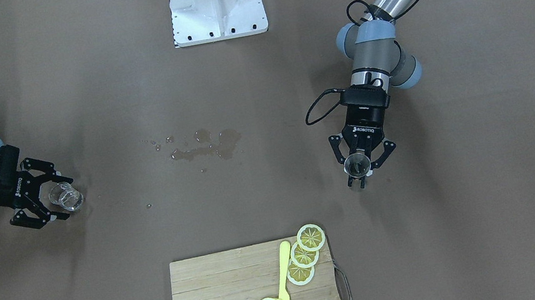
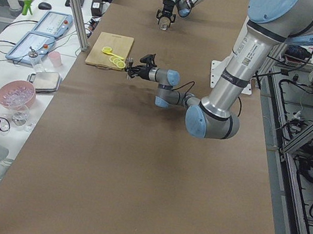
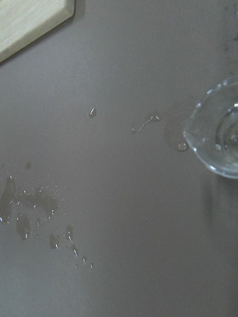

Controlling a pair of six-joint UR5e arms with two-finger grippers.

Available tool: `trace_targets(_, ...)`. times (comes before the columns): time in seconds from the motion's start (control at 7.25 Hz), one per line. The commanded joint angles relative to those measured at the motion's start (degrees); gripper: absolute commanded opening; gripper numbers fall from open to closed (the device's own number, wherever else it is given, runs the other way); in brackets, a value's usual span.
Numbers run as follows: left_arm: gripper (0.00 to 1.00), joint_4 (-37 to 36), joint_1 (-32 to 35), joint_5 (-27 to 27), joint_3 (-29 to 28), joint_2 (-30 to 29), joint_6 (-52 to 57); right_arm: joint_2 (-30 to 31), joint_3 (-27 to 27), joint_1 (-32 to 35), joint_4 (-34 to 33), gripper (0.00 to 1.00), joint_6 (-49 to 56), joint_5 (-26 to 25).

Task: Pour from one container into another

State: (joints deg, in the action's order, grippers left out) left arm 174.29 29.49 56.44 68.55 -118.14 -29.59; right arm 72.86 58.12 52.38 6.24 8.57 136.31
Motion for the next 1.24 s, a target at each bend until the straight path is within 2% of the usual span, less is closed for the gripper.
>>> trace_targets(0.0, 0.00, -0.4, -0.5, -0.9, 0.0, 0.0, -3.8, -0.1, 0.3, 0.0, 0.2, 0.99, -1.2, 0.2)
trace_targets(0.69, 0.00, -4.3, -0.3, -0.9, -0.1, 0.7, -5.3, -0.2, 2.5, 0.3, 1.8, 1.00, -8.5, 0.6)
trace_targets(1.1, 0.00, -5.1, -0.6, -0.9, -0.1, 0.8, -5.3, -0.2, 4.4, 3.5, 1.7, 1.00, -11.5, 3.8)
